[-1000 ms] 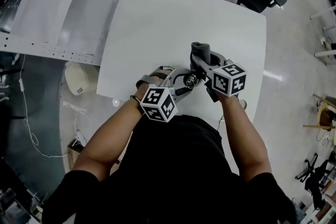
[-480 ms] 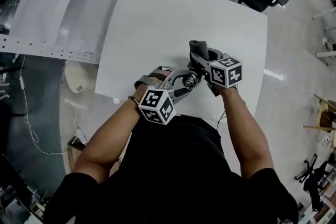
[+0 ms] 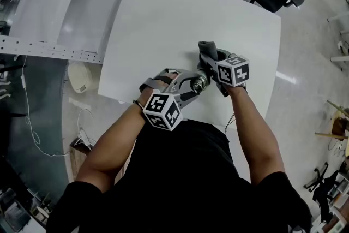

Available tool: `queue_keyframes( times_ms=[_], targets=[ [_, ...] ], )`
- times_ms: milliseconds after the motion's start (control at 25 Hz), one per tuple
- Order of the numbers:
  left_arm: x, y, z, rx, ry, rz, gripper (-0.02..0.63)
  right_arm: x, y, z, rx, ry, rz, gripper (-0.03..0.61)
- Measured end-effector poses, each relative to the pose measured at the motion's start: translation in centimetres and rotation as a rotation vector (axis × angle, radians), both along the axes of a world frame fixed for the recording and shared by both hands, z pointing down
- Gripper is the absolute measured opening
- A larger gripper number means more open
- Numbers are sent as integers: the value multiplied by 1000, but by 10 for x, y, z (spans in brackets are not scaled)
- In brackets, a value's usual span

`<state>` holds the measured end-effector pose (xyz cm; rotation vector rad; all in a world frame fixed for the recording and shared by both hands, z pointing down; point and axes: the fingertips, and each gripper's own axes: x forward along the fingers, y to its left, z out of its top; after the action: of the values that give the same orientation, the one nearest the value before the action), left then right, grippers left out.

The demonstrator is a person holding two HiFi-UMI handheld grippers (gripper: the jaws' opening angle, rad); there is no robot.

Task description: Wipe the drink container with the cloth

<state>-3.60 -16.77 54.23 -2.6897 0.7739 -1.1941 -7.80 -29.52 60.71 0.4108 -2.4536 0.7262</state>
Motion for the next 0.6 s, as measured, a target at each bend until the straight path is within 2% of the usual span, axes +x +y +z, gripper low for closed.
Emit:
queue_keyframes(
  times_ms=[360, 600],
  targets=[
    [1, -2, 3, 5, 18, 6, 256, 10, -10, 30, 5, 71, 12, 112],
    [0, -3, 0, -6, 26, -6, 256, 21, -21, 30, 59, 111, 75, 112]
  ],
)
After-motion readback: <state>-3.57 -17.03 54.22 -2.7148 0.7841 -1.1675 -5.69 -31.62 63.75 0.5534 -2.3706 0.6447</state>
